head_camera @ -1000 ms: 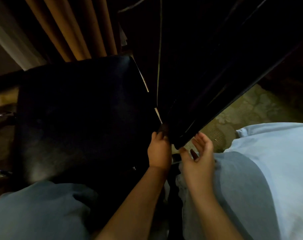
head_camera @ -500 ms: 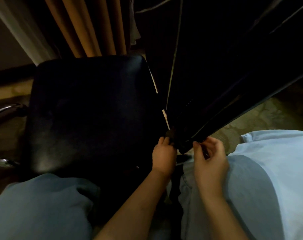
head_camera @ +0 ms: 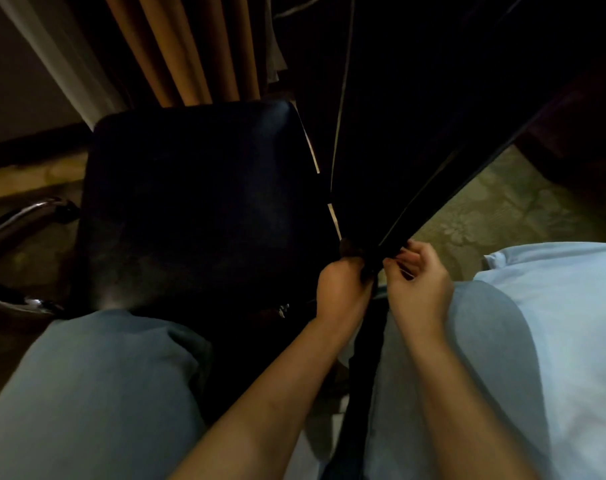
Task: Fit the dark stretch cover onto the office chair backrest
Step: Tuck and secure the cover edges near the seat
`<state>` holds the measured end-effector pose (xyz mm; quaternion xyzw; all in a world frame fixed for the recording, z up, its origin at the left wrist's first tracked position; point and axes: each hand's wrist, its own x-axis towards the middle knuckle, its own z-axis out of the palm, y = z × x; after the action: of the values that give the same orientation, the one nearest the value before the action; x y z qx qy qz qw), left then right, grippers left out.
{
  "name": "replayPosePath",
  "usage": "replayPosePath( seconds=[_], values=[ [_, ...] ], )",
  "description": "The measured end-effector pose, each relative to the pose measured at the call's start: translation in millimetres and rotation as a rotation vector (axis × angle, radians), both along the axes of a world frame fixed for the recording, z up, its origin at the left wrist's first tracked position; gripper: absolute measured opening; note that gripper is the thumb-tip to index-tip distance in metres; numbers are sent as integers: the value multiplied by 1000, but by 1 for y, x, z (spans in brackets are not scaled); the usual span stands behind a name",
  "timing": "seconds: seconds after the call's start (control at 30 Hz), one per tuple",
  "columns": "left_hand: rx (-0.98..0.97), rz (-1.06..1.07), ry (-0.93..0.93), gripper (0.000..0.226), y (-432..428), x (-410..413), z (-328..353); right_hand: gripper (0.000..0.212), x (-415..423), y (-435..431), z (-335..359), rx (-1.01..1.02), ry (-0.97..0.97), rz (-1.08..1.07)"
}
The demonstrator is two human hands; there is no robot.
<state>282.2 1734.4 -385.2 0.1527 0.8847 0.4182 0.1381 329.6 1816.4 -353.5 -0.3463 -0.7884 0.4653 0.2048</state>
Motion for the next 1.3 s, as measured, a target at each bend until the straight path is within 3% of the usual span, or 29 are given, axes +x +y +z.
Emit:
replayPosePath(
  seconds=[0.17, 0.47, 0.6, 0.77, 0.87, 0.93, 1.1, 1.3],
  values=[
    [46, 10, 69, 23, -6, 5, 36, 42, 5, -1, 8, -49, -51, 41],
    [154, 25, 282, 21, -6, 5, 135, 39, 16, 6, 46, -32, -281, 249],
    [246, 31, 403, 17, -3, 2, 181, 33, 15, 14, 67, 94, -363, 394],
    [265, -20, 519, 16, 10, -7, 246, 19, 5, 31, 128, 221, -81, 254],
    [302, -31, 586, 16, 17, -13, 281, 30, -6, 41, 179, 240, 185, 243],
    [339, -39, 610, 18, 21, -19, 302, 30, -11, 44, 202, 209, 261, 259],
    [180, -47, 638, 17, 33, -18, 302, 26, -15, 50, 201, 256, 215, 243],
    [-170, -138, 587, 16, 19, -8, 230, 53, -13, 49, 195, 229, 191, 230]
  ],
)
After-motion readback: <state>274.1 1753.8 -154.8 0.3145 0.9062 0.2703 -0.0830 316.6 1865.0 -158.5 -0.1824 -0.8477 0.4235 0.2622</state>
